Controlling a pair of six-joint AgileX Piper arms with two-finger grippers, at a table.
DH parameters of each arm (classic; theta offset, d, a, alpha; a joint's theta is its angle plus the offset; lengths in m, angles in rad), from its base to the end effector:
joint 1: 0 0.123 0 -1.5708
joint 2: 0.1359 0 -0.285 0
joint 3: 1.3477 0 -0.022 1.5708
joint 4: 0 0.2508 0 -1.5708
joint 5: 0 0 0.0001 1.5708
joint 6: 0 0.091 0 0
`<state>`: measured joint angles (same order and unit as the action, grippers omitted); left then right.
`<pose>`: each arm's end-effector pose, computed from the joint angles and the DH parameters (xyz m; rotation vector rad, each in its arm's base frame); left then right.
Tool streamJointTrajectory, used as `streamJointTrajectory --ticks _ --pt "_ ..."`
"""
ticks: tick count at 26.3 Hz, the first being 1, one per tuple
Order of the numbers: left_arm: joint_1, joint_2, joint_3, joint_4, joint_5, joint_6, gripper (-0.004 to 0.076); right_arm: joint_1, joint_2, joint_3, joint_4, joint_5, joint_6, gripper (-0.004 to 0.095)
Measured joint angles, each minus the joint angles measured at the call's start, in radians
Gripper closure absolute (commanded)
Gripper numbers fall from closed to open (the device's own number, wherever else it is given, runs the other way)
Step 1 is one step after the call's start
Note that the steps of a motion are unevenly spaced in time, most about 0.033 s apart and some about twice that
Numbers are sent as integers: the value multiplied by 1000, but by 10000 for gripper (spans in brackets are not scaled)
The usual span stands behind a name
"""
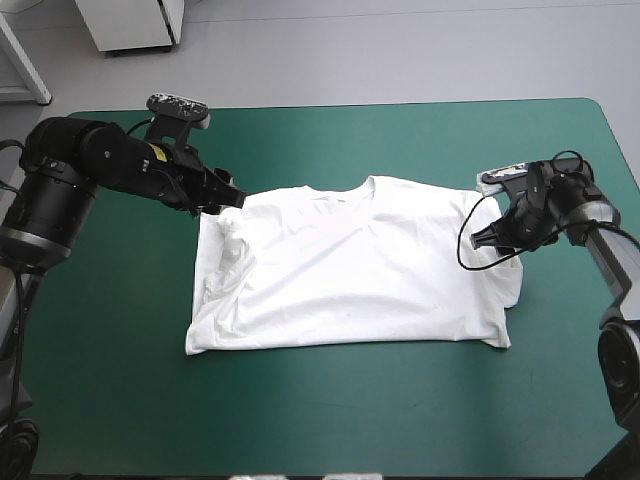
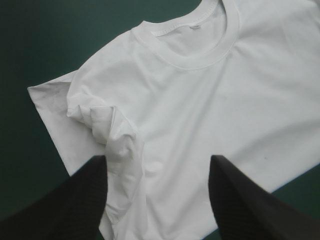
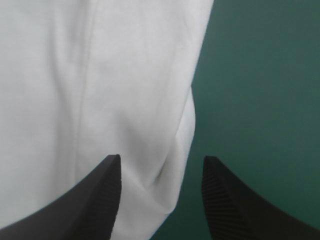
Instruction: Fold the cloth
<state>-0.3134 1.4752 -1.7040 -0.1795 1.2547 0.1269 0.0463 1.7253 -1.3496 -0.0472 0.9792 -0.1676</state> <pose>0.2771 -0.1060 0.4345 0.5488 2.4524 -0.3134 0.3552 0.0129 0.2590 -0.3319 2.8210 -0.0875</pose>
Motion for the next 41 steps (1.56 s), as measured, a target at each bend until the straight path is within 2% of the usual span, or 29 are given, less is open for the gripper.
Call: streamJointTrajectory --ticks 6,12,13,15,16,17,18,27,32,35,41 --pt "0 0 0 0 0 0 283 -83 41 0 65 -11 -7 426" --pt "0 0 0 0 0 0 283 -96 73 0 109 -10 -27 449" --pt "0 0 0 0 0 1 283 -96 87 0 119 -6 -31 477" --pt "0 0 0 0 0 2 283 -96 107 0 126 2 -32 605" --pt "0 0 0 0 0 4 283 -96 112 0 126 4 -32 724" --pt "0 0 0 0 0 4 283 -96 118 0 131 5 -32 790" --pt "0 0 0 0 0 4 283 -96 120 -1 138 5 -32 923" --pt "0 -28 0 1 0 5 283 -96 124 -68 172 67 -54 921" --pt "0 -55 0 2 0 5 283 -95 71 -116 258 102 -77 921" --pt "0 -64 0 2 0 5 283 -70 52 -119 278 135 -87 921" --pt "0 -71 0 -1 0 5 283 64 58 -120 274 135 -102 921"
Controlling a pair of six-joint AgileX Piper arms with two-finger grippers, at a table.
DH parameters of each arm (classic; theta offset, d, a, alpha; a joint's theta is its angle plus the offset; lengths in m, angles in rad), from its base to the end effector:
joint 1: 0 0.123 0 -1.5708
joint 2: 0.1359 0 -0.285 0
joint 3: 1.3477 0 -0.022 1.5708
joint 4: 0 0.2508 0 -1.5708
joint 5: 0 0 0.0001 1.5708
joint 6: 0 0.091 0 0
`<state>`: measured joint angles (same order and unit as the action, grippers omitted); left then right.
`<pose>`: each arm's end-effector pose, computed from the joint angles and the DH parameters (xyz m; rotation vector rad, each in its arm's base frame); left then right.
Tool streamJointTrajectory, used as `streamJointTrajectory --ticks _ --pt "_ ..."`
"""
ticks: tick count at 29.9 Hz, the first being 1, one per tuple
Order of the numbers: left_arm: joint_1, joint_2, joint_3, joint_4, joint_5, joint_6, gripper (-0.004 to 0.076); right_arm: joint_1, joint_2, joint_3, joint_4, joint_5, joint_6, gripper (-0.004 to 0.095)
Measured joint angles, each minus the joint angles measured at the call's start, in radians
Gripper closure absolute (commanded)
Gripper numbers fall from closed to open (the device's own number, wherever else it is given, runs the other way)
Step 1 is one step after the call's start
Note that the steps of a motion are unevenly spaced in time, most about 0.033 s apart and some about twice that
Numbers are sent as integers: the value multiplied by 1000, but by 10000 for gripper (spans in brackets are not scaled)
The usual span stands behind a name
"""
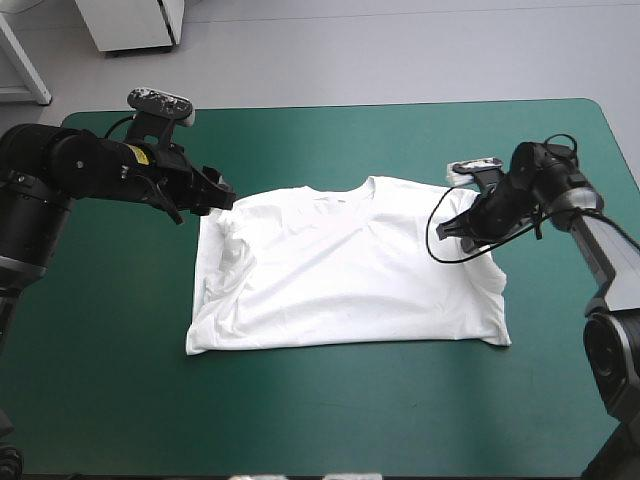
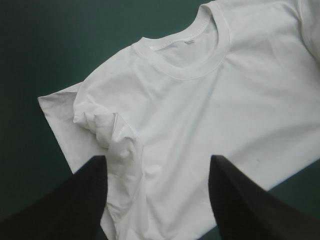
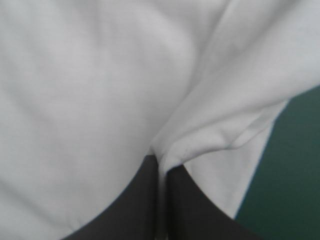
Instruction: Fold the cloth
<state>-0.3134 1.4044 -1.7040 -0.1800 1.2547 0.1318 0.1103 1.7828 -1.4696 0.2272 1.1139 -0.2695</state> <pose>0.2554 -0.0991 0.4546 0.5471 2.3797 -0.3148 0.3635 0.0588 0.2696 -0.4348 2.8489 0.2841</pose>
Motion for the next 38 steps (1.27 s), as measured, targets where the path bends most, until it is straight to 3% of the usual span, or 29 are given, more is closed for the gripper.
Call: streamJointTrajectory --ticks 5,14,27,33,38 --pt "0 -2 0 0 0 0 283 76 62 0 0 -22 -1 921" --pt "0 -17 0 0 0 12 283 87 145 -15 3 -20 -28 908" --pt "0 -75 0 54 1 18 283 87 128 -160 -9 97 -46 547" --pt "0 -134 11 141 1 1 283 83 24 -160 -99 108 -12 524" --pt "0 -242 160 167 0 -23 283 41 -135 -100 -122 111 7 521"
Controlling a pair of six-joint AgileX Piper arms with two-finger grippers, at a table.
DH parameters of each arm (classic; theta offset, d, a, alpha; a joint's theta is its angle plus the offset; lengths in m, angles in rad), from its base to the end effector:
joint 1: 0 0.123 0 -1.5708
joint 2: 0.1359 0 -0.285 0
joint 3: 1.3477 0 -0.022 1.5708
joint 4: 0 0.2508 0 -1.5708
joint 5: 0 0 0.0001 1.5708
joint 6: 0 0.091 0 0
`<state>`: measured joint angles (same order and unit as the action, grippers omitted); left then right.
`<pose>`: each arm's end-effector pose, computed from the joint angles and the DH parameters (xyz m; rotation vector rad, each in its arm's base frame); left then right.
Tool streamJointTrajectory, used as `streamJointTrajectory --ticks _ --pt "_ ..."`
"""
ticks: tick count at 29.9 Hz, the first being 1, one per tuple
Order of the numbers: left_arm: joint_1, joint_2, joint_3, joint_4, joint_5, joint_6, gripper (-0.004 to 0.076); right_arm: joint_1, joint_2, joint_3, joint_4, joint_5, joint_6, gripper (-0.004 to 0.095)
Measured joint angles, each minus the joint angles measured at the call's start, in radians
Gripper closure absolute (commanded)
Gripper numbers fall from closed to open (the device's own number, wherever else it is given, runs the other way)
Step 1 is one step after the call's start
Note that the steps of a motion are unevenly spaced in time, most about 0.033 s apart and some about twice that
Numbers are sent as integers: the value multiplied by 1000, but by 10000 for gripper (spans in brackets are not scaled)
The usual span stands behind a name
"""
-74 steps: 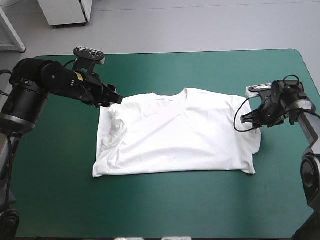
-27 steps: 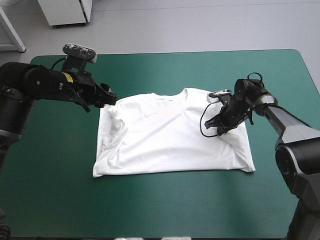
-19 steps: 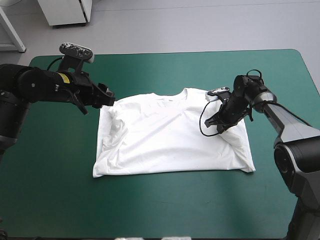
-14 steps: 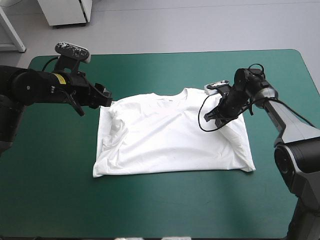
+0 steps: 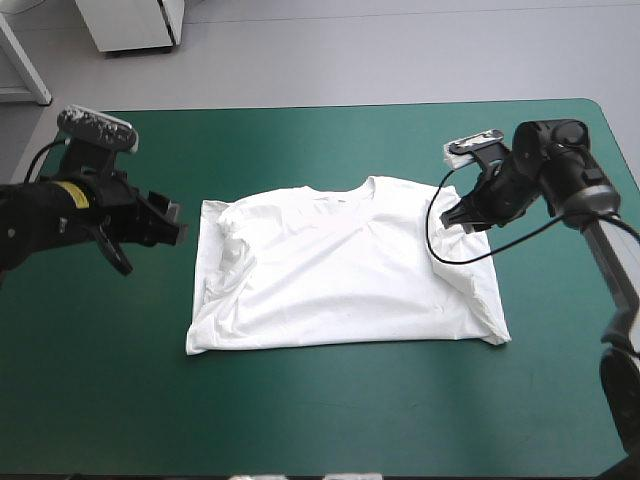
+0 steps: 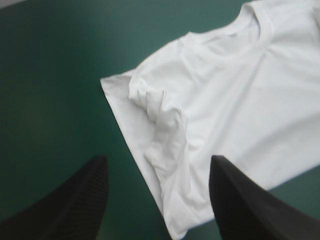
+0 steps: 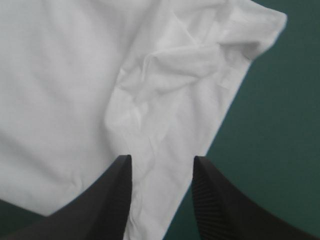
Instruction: Fold the cloth
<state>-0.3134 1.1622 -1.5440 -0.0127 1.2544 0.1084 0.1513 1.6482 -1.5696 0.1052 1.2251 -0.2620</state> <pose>0.1911 -0.0631 0.4660 0.4951 2.3066 -0.1161 0.3371 0.0605 0.3408 -0.5460 2.7258 0.1188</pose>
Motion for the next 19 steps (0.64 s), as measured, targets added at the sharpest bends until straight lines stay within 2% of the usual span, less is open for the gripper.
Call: streamJointTrajectory --ticks 7,12,19 --pt "0 -127 305 66 0 -31 283 -20 -306 217 -111 7 52 514" --pt "0 -141 465 77 -1 -42 281 -20 -497 364 -187 10 123 514" --pt "0 -81 626 77 -87 -46 251 -22 -578 445 -192 27 157 514"
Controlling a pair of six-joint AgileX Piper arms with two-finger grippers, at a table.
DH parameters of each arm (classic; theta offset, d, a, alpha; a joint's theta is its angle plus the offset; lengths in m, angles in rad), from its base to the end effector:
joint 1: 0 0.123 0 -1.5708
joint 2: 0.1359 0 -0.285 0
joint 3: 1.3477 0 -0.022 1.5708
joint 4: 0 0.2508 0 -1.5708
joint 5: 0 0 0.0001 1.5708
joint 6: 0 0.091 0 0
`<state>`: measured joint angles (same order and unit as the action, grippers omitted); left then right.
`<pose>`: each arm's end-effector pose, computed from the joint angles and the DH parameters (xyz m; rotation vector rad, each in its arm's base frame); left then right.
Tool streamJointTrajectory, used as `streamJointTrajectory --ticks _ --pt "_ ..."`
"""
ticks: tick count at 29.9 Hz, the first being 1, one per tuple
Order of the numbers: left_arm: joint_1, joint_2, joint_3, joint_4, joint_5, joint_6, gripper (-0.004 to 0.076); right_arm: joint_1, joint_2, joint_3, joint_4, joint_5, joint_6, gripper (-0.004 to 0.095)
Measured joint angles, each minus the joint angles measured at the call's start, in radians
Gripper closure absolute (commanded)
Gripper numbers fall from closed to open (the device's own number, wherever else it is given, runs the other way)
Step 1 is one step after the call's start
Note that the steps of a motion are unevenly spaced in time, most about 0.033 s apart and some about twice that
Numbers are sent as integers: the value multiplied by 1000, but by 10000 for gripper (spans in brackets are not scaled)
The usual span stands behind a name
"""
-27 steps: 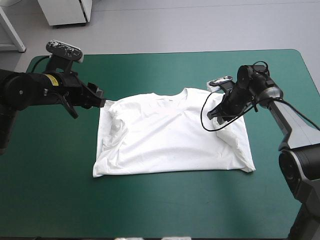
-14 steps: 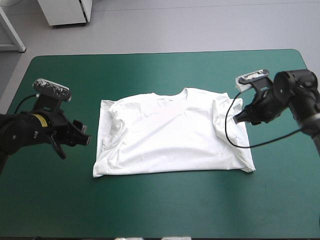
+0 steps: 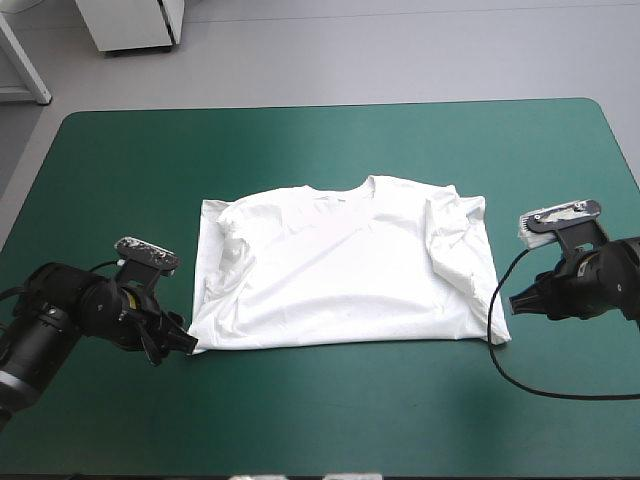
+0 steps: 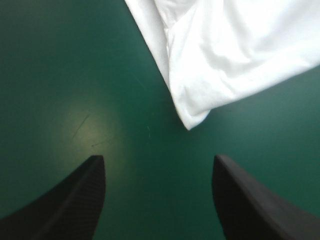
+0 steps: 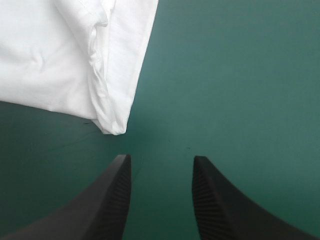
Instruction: Fold the cloth
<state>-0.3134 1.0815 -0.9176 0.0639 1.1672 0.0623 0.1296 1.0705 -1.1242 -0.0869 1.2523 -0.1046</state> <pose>0.1750 -0.0511 0.3071 0.5459 2.7559 0.0297 0.1833 0.0163 0.3650 -0.3236 2.6596 -0.1113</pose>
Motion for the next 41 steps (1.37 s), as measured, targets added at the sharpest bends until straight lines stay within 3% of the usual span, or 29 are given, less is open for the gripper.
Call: streamJointTrajectory --ticks 13,27,31,36,41 --pt "0 277 36 -73 -184 -5 247 0 45 6 0 -11 4 515" --pt "0 349 119 -121 -299 -6 250 7 53 10 0 -37 4 515" --pt "0 359 124 -139 -302 2 371 7 65 39 5 -59 4 514" --pt "0 366 124 -159 -311 5 730 7 72 147 97 -114 -66 508" --pt "0 368 124 -191 -317 25 733 8 77 240 163 -169 -119 387"
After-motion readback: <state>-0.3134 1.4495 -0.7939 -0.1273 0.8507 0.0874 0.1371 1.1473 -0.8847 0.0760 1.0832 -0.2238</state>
